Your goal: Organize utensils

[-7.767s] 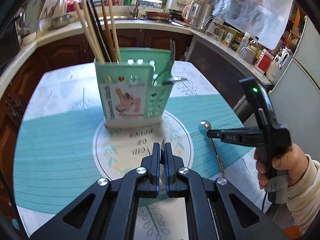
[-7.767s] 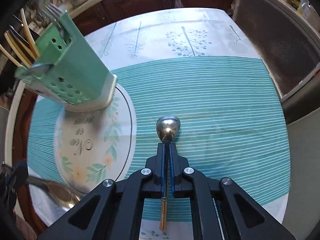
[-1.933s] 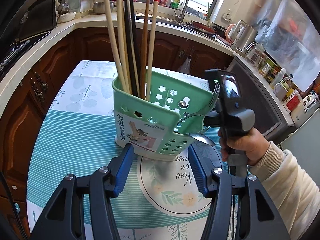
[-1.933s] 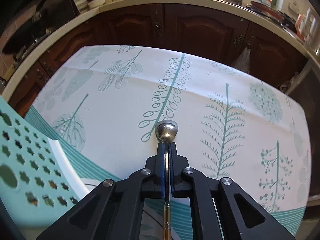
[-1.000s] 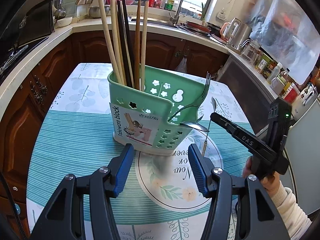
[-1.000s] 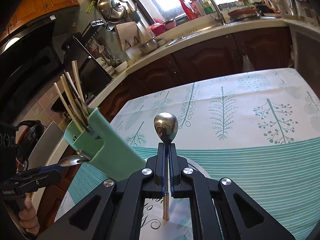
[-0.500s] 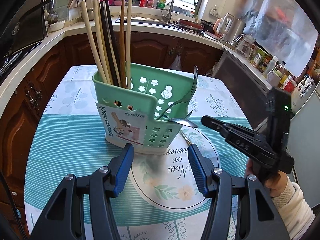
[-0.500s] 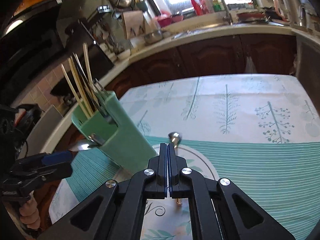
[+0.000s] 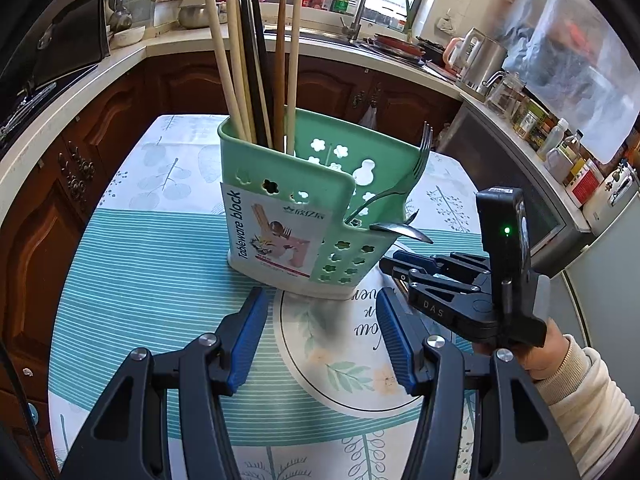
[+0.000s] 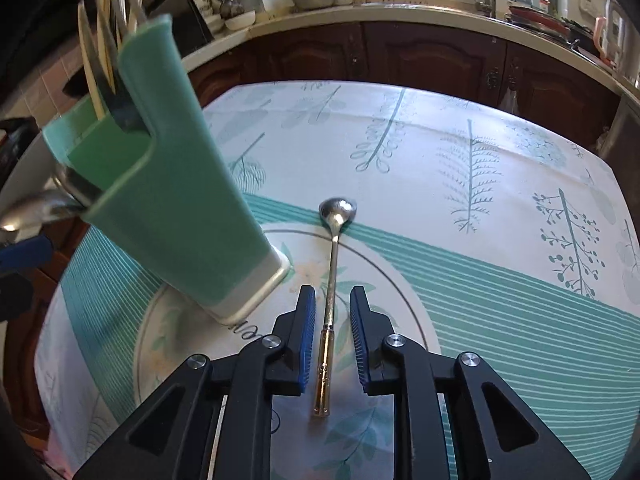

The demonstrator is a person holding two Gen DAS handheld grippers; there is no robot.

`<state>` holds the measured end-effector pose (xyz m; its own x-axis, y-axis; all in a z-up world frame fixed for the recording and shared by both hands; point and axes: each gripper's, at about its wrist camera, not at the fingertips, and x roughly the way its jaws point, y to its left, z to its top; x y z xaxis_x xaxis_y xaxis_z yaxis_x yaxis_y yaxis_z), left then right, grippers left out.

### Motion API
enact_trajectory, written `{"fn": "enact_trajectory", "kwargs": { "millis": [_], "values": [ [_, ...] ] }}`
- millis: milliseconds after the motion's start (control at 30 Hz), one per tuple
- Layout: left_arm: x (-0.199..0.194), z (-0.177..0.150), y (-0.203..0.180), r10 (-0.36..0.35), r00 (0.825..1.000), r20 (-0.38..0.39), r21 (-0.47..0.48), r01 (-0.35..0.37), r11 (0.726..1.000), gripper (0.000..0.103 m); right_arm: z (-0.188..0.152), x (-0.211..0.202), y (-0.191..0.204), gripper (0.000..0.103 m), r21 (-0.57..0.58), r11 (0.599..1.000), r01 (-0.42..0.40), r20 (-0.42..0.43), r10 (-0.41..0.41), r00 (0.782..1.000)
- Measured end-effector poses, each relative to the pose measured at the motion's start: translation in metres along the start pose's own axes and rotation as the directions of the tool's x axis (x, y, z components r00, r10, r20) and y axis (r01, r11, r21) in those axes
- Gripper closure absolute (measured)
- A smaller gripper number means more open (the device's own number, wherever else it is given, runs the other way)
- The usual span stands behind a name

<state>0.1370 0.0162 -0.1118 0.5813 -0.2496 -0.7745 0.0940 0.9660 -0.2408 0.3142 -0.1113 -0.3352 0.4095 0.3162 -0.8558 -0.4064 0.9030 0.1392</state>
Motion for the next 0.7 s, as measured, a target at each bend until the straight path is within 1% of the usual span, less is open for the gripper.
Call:
{"fn": "enact_trajectory", "kwargs": {
  "millis": [100, 200, 267, 300, 367, 433, 467, 533, 567, 633, 700],
  "values": [
    [-0.002, 0.000, 0.002, -0.003, 1.000, 0.003, -0.014, 0.003, 1.000, 0.048, 0.004, 0.005, 0.009, 0.085, -0.056, 0.998, 0.033, -0.030, -0.034, 0.999],
    [-0.004, 0.000, 0.005, -0.011, 1.000, 0.004, -0.030, 0.011, 0.999, 0.048, 0.007, 0.010, 0.024, 0.086, -0.158, 0.983, 0.090, -0.069, -0.102, 0.992],
    [-0.005, -0.001, 0.007, -0.015, 1.000, 0.006, -0.038, 0.015, 0.999, 0.048, 0.010, 0.012, 0.026, 0.091, -0.153, 0.984, 0.091, -0.115, -0.109, 0.987],
    [-0.005, -0.002, 0.009, -0.016, 1.000, 0.007, -0.042, 0.016, 0.999, 0.048, 0.011, 0.013, 0.026, 0.097, -0.155, 0.984, 0.093, -0.127, -0.113, 0.985],
    [-0.005, -0.004, 0.013, -0.019, 1.000, 0.006, -0.051, 0.019, 0.999, 0.048, 0.012, 0.013, 0.025, 0.099, -0.149, 0.984, 0.098, -0.148, -0.121, 0.982],
    [-0.005, -0.006, 0.015, -0.021, 1.000, 0.005, -0.060, 0.021, 0.998, 0.048, 0.011, 0.011, 0.019, 0.099, -0.113, 0.989, 0.093, -0.158, -0.110, 0.981],
    [-0.005, -0.007, 0.017, -0.022, 1.000, 0.004, -0.064, 0.023, 0.998, 0.048, 0.009, 0.007, 0.014, 0.099, -0.079, 0.994, 0.081, -0.161, -0.093, 0.983],
    [-0.005, -0.008, 0.020, -0.025, 1.000, 0.001, -0.066, 0.025, 0.998, 0.048, 0.004, 0.000, 0.002, 0.099, 0.004, 0.999, 0.038, -0.168, -0.037, 0.985],
    [-0.006, -0.009, 0.020, -0.024, 1.000, 0.001, -0.067, 0.025, 0.997, 0.048, 0.001, -0.005, -0.006, 0.099, 0.061, 0.998, 0.005, -0.163, 0.005, 0.987],
    [-0.005, -0.010, 0.021, -0.028, 1.000, 0.000, -0.069, 0.028, 0.997, 0.048, -0.006, -0.014, -0.018, 0.099, 0.146, 0.988, -0.043, -0.142, 0.064, 0.988],
    [-0.005, -0.011, 0.021, -0.035, 0.999, -0.003, -0.071, 0.035, 0.997, 0.048, -0.014, -0.025, -0.030, 0.099, 0.234, 0.967, -0.100, -0.097, 0.126, 0.987]
  ]
}}
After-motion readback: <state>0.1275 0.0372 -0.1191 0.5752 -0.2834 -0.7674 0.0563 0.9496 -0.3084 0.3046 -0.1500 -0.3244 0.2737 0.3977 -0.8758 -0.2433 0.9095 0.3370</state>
